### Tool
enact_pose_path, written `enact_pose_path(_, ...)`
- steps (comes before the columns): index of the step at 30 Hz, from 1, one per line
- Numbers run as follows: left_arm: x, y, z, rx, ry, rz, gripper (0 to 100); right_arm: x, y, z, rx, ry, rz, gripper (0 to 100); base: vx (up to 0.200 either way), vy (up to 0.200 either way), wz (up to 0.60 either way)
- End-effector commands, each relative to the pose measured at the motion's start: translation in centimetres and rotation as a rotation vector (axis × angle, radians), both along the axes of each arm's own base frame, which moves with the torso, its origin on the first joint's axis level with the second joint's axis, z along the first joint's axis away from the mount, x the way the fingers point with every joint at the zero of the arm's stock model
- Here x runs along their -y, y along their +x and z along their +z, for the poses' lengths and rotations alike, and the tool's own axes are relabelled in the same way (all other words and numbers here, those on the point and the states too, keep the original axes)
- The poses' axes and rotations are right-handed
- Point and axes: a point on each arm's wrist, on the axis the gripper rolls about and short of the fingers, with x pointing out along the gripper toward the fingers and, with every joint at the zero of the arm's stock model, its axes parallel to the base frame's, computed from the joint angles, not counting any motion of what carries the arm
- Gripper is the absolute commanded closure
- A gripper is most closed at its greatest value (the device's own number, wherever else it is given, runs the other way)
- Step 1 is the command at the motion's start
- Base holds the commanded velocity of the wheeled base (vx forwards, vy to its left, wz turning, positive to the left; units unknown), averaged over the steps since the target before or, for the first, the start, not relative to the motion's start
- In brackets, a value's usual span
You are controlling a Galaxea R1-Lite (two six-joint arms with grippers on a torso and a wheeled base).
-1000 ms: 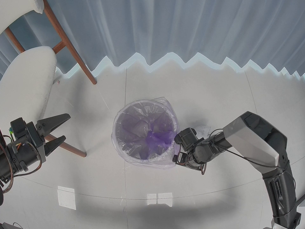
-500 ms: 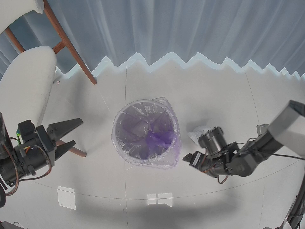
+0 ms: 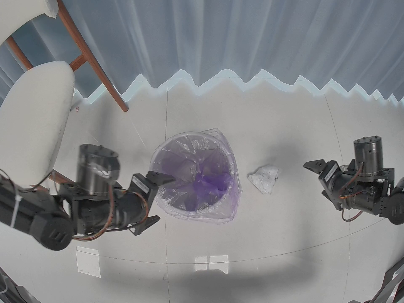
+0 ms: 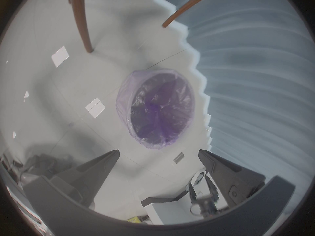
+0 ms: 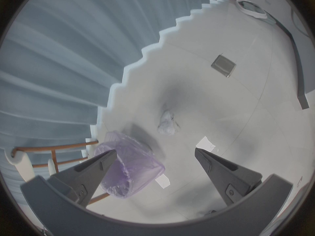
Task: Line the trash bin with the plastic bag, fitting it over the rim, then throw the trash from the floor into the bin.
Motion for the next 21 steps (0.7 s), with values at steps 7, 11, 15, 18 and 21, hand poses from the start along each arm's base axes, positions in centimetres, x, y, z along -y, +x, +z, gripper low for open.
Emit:
enact_pose_path(7,6.8,8.5,-7.4,-0.197,0.062,0.053,0,5.5,-5.6,2.4,0.139,0.039,-0.179,0,0.000,0.000,0.00)
enact_pose_path(11,7.7,9.7,-7.6,-0.227,0.085,0.049,0,6.1,-5.8,2.5,0.146,0.036,-0.204,0,0.000,0.000,0.00)
enact_pose_path(15,8.2,10.5,-7.8,-0.244,0.099,0.051,0,6.1,-5.7,2.5,0.146,0.036,-0.204,0,0.000,0.000,0.00)
enact_pose_path(18,8.6,10.8,-8.3,-0.270,0.123,0.053,0,6.1,-5.7,2.4,0.143,0.037,-0.204,0,0.000,0.000,0.00)
enact_pose_path(21,8.6,11.0,-9.2,-0.281,0.145,0.070,0,6.0,-5.7,2.4,0.143,0.037,-0.203,0,0.000,0.000,0.00)
